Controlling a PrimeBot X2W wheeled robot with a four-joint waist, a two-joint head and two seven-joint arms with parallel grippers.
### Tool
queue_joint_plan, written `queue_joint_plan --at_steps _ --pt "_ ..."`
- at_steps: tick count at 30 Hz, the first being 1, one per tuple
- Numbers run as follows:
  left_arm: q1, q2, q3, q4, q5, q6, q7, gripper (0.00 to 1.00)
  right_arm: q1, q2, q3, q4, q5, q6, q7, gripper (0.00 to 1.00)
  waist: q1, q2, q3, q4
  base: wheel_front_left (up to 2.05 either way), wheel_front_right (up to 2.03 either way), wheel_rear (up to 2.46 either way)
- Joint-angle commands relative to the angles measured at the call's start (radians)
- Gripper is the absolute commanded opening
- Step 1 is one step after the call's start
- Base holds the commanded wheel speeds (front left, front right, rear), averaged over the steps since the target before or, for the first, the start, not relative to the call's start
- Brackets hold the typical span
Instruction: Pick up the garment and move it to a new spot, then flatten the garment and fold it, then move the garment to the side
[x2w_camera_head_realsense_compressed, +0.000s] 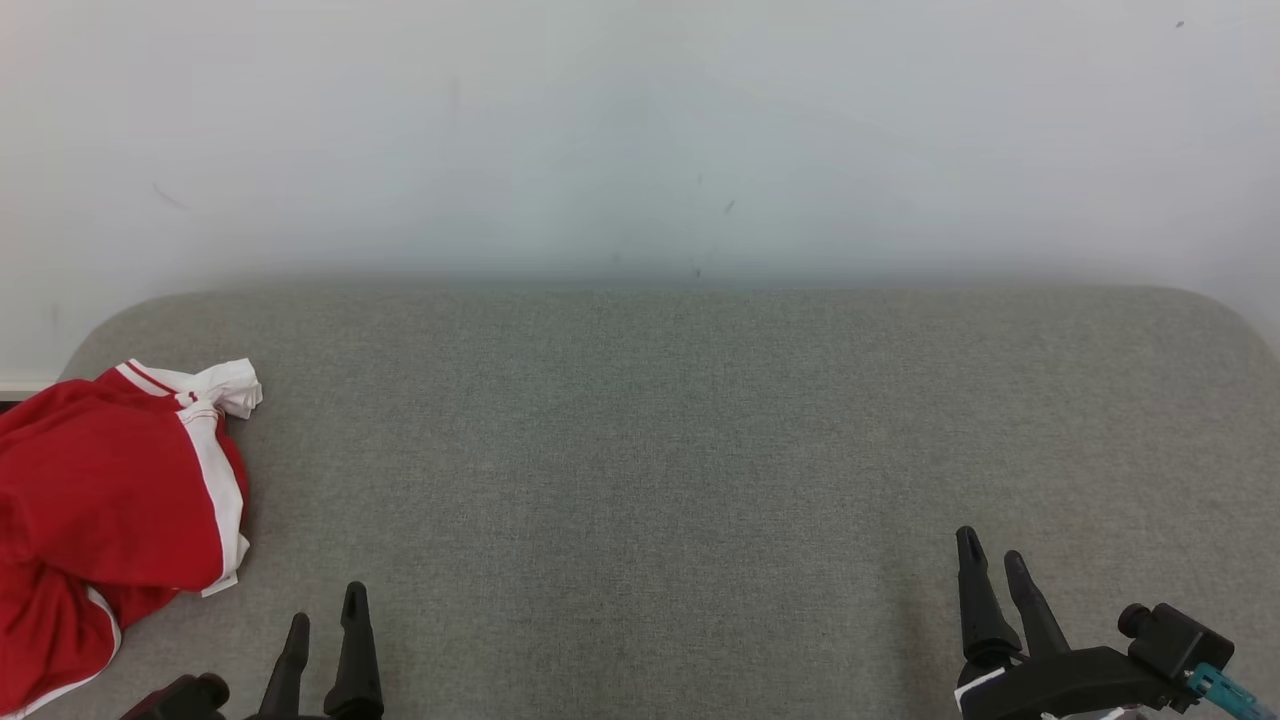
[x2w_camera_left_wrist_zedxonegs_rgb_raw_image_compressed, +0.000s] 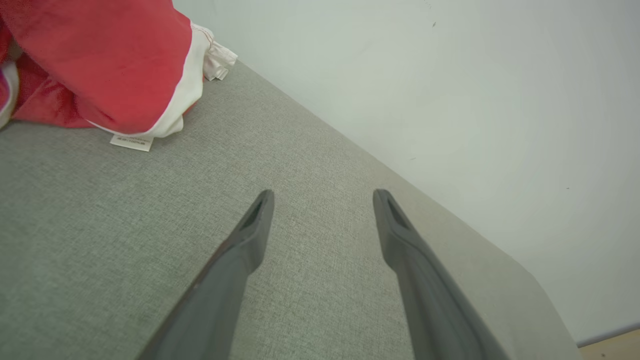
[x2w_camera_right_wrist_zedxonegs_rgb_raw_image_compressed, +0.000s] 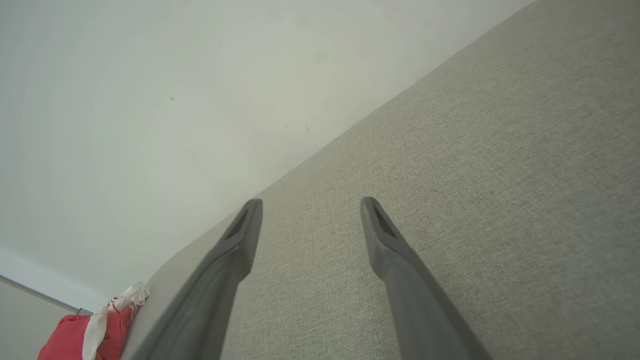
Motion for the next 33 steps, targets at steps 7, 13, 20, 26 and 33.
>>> queue_joint_plan --at_steps 7,13,20,26,33 --pt "-0.023 0.021 -0.025 0.006 0.126 0.016 -0.029 1.00 -0.014 -0.003 0.007 -0.002 -0.116 0.005 -0.013 1.00 0.0000 0.0000 -0.007 0.001 0.00 0.00 0.00" --pt "-0.022 0.029 -0.043 0.000 0.197 0.022 -0.048 1.00 -0.014 -0.003 0.017 0.005 -0.183 0.006 -0.018 1.00 0.0000 0.0000 -0.011 0.001 0.00 0.00 0.00" --pt "-0.018 0.036 -0.058 -0.002 0.260 0.026 -0.064 1.00 -0.013 -0.004 0.021 0.007 -0.246 0.006 -0.027 1.00 0.0000 0.0000 -0.012 0.002 0.00 0.00 0.00" --pt "-0.026 0.041 -0.074 0.011 0.325 0.029 -0.082 1.00 -0.013 -0.004 0.018 0.011 -0.308 0.006 -0.038 1.00 0.0000 0.0000 -0.011 0.006 0.00 0.00 0.00" --pt "-0.034 0.044 -0.092 0.034 0.394 0.024 -0.102 1.00 -0.017 -0.004 0.013 0.019 -0.379 0.006 -0.052 1.00 0.0000 0.0000 -0.013 0.011 0.00 0.00 0.00"
